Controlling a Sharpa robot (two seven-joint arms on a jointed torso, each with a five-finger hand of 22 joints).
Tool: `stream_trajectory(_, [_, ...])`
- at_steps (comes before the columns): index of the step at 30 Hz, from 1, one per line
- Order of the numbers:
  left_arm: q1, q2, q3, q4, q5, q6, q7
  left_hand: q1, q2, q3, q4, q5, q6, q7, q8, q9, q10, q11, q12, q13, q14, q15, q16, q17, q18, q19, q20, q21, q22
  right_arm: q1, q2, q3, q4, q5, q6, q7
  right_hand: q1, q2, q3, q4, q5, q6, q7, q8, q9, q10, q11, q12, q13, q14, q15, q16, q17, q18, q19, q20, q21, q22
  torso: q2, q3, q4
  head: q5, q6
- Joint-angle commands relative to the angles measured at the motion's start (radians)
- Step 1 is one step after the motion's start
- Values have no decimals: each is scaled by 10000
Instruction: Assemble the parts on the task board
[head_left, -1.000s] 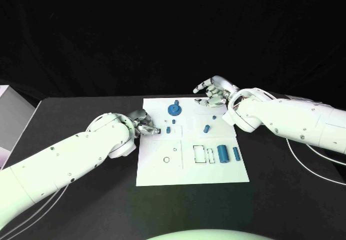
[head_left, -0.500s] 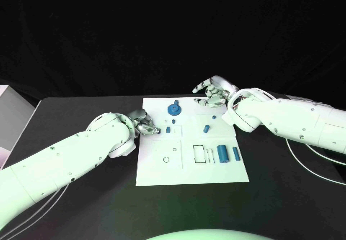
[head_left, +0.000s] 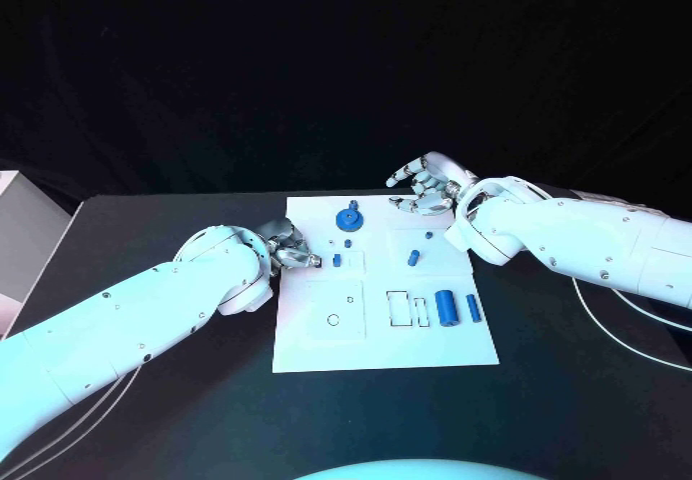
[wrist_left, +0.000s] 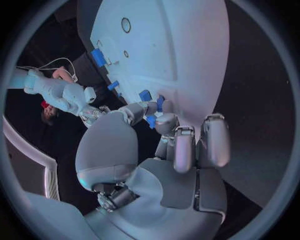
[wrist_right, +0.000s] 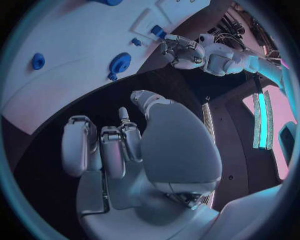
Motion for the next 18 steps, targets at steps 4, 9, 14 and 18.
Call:
stream_trajectory(4, [-77,94,-65,20,173,205,-6,-94,10,-245,137,-68,298,-285,-67,-44,-46,-51,8,21,1075,-82,65,2633,-96,-16,-66,-41,-16,-5,12,3,-2,-8,109,114,-74,-4,45,-2,35,58,-20,-58,-8,76,-11,41,1248,1062,21,41,2634,-98,404,70,62,354,2,-11,1,1,-7])
stream_trajectory(9, [-77,108,-65,15,168,120,17,-102,9,-354,211,-86,308,-287,-82,-67,-68,-53,-19,-11,1075,-85,65,2633,-92,-26,-71,-57,-36,-5,13,3,-2,-7,108,114,-74,-4,45,-2,35,58,-20,-58,-8,76,-11,41,1248,1062,21,41,2634,-98,404,70,62,354,-2,-13,1,2,-10])
stream_trajectory(14, [-77,110,-65,2,167,96,10,-126,-10,-609,383,-125,332,-288,-112,-114,-105,-52,-57,-47,1075,-88,65,2633,-89,-33,-76,-76,-53,-5,15,3,-2,-5,109,116,-114,-6,82,-16,37,66,-19,-62,-9,66,-10,33,1236,1062,22,41,2634,-97,403,70,56,352,-1,-18,2,3,-16])
stream_trajectory(18, [-76,108,-65,-21,165,149,-4,-124,-19,-768,477,-131,350,-289,-125,-138,-116,-52,-66,-47,1075,-89,65,2633,-89,-33,-79,-83,-56,-5,13,3,-3,-3,109,116,-114,-6,82,-16,37,66,-19,-62,-9,66,-10,33,1236,1062,22,41,2634,-97,403,70,56,352,-3,-17,1,2,-17])
